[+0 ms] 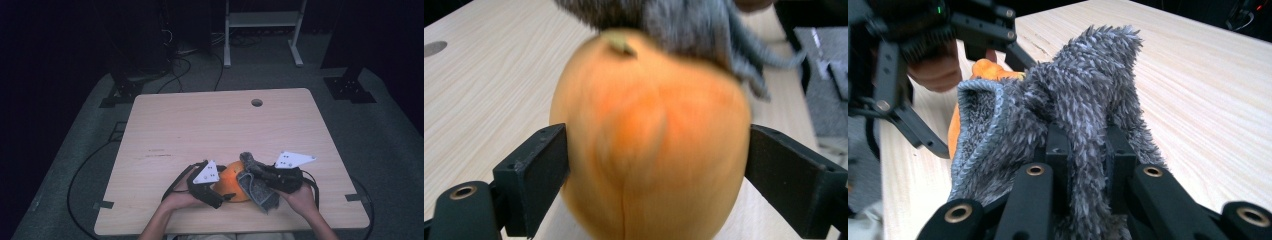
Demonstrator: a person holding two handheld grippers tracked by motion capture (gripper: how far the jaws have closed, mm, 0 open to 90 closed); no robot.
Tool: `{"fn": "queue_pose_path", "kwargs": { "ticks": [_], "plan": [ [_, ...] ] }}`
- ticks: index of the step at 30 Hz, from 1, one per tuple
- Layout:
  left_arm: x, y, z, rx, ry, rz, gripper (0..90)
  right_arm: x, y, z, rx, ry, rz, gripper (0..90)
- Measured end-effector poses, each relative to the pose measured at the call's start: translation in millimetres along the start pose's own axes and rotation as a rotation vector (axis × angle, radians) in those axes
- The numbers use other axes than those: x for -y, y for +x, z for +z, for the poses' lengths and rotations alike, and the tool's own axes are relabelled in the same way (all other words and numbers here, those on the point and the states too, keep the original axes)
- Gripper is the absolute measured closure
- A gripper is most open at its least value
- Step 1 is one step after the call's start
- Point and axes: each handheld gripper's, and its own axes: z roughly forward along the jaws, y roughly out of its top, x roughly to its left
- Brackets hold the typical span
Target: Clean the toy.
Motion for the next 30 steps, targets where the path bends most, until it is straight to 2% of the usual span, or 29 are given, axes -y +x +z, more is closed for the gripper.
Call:
{"fn": "queue_pose_path", "kwargs": {
  "ticks": [3, 5, 6, 7, 8, 9, 10, 11, 12, 14, 15, 16, 17, 18, 19, 20, 21, 22, 24, 28, 30],
  "plan": [
    [-0.8, -2.0, -3.1, -0.008, -0.011, 0.031, 22.2, 1.0, 1.4, -2.4, 0.0, 0.01, -0.012, 76.9],
    [0.7, -2.4, -2.7, 0.005, -0.011, 0.036, 27.8, 3.4, -2.4, -5.5, -0.024, 0.017, 0.012, 76.8],
    [0.7, -2.4, -2.7, 0.005, -0.011, 0.036, 29.3, 3.6, -4.0, -6.5, -0.052, 0.026, 0.027, 76.7],
    [0.4, -4.3, -2.3, 0.006, 0.001, 0.077, 30.6, 2.8, -3.9, -7.9, -0.06, 0.027, 0.023, 76.8],
    [-0.1, -5.3, -1.9, 0.007, 0.011, 0.095, 31.9, 0.6, -1.7, -9.3, -0.058, 0.029, 0.009, 76.8],
    [-0.1, -5.3, -1.9, 0.007, 0.011, 0.095, 33.4, 0.6, -1.7, -9.3, -0.058, 0.029, 0.009, 76.8],
    [-0.8, -7.7, -0.3, 0.011, 0.01, 0.125, 34.4, -8.0, 4.5, -12.3, -0.099, -0.012, -0.012, 76.9],
    [-0.9, -9.5, 0.6, 0.015, 0.009, 0.137, 34.8, -13.4, 8.2, -12.7, -0.131, -0.037, -0.024, 76.9],
    [-1.0, -10.6, 0.8, 0.014, 0.011, 0.148, 34.9, -18.4, 12.7, -11.4, -0.134, -0.04, -0.045, 76.9],
    [-1.5, -10.5, -0.4, 0.01, 0.014, 0.133, 33.2, -20.9, 19.0, -3.9, -0.111, 0.007, -0.092, 77.0],
    [-2.8, -9.0, -1.1, 0.013, 0.018, 0.104, 29.0, -17.6, 19.4, 0.1, -0.1, 0.017, -0.086, 77.1],
    [-5.2, -7.6, -0.9, 0.012, 0.011, 0.051, 23.8, -13.4, 17.9, 2.6, -0.101, 0.011, -0.053, 77.1],
    [-5.2, -7.6, -0.9, 0.012, 0.011, 0.051, 19.7, -10.2, 16.6, 4.3, -0.102, 0.002, -0.028, 77.2],
    [-8.2, -6.4, -0.7, 0.018, -0.003, -0.003, 18.7, -9.3, 16.9, 4.2, -0.101, 0.002, -0.024, 77.1],
    [-12.6, -6.6, 0.5, 0.019, -0.02, -0.026, 18.8, -9.8, 18.3, 3.5, -0.1, 0.004, -0.029, 77.1],
    [-12.6, -6.6, 0.5, 0.019, -0.02, -0.026, 20.5, -9.8, 18.3, 3.5, -0.1, 0.004, -0.029, 77.1],
    [-12.8, -8.6, 1.9, 0.001, 0.001, 0.004, 20.5, -10.4, 19.3, 3.3, -0.096, 0.004, -0.039, 77.1],
    [-11.8, -8.7, 1.5, 0.001, -0.001, 0.01, 26.4, -10.0, 18.2, 3.1, -0.095, 0.005, -0.042, 77.1],
    [-9.5, -7.8, -0.3, -0.005, 0.004, 0.028, 30.9, -8.7, 12.0, 1.7, -0.11, 0.001, -0.017, 77.1],
    [-6.0, -6.3, -2.6, 0.001, 0.007, 0.018, 32.3, -1.9, -3.8, -3.3, -0.095, 0.011, 0.027, 77.3],
    [-5.1, -5.8, -3.0, 0.007, 0.007, 0.013, 32.4, 3.2, -10.7, -8.9, -0.048, 0.038, 0.027, 77.4]
  ]
}}
